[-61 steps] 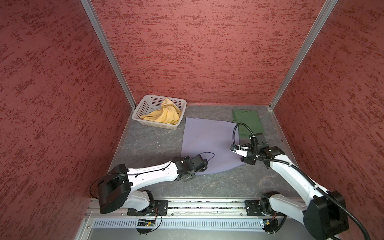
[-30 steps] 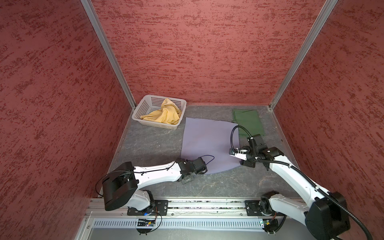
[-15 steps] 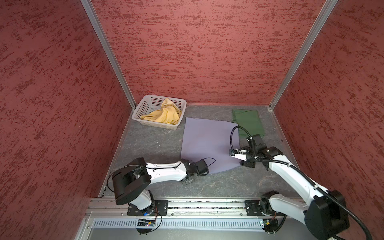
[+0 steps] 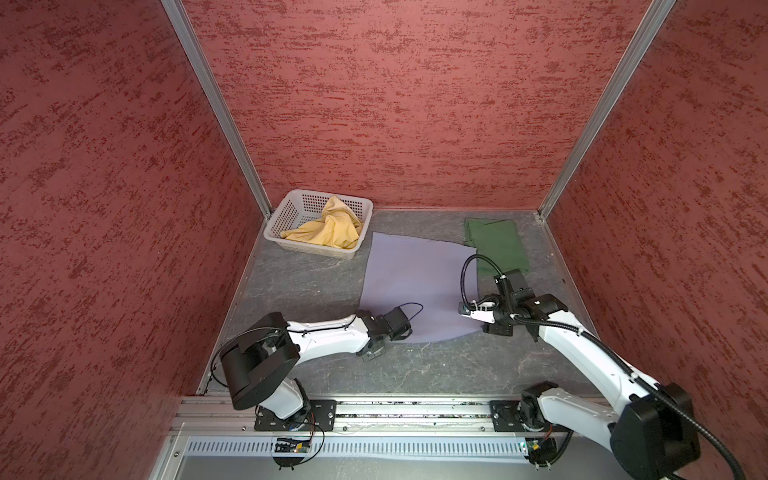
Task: Fold and stack skirts
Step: Fold the skirt at the center of the table.
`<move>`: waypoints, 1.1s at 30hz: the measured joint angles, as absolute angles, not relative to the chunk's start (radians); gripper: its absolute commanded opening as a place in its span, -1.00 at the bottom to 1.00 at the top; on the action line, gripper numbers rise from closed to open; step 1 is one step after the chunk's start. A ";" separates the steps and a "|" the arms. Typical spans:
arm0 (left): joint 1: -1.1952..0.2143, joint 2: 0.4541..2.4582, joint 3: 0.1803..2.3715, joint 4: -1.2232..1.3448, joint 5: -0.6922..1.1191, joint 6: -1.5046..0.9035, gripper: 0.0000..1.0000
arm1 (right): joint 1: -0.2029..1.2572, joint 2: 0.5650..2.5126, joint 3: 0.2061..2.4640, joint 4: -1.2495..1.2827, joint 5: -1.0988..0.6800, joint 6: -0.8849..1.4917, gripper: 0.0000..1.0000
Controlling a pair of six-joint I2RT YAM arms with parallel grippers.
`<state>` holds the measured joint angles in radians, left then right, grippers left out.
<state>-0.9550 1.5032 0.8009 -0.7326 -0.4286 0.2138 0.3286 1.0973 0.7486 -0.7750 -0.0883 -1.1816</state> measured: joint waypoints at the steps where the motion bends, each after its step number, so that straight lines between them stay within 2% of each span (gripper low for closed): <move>1: -0.941 1.480 0.805 -0.733 -0.428 0.213 -1.00 | 0.332 1.087 0.749 -0.781 -0.089 -1.191 0.18; 8: -0.909 1.375 0.827 -0.709 -0.426 0.213 -1.00 | 0.381 0.994 0.697 -0.789 -0.118 -1.244 0.17; 14: -0.888 1.396 0.831 -0.706 -0.428 0.206 -1.00 | 0.416 1.069 0.643 -0.746 -0.120 -1.246 0.14; 22: -0.797 1.428 0.865 -0.706 -0.435 0.169 -1.00 | 0.423 1.151 0.618 -0.631 -0.122 -1.236 -0.01; 33: -0.702 1.512 0.892 -0.678 -0.393 0.144 -1.00 | 0.430 1.138 0.607 -0.593 -0.225 -1.247 -0.19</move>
<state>-0.7021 1.5116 0.8925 -0.6777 -0.3927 0.1436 0.4301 1.1378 0.6067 -0.5926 -0.2253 -1.2469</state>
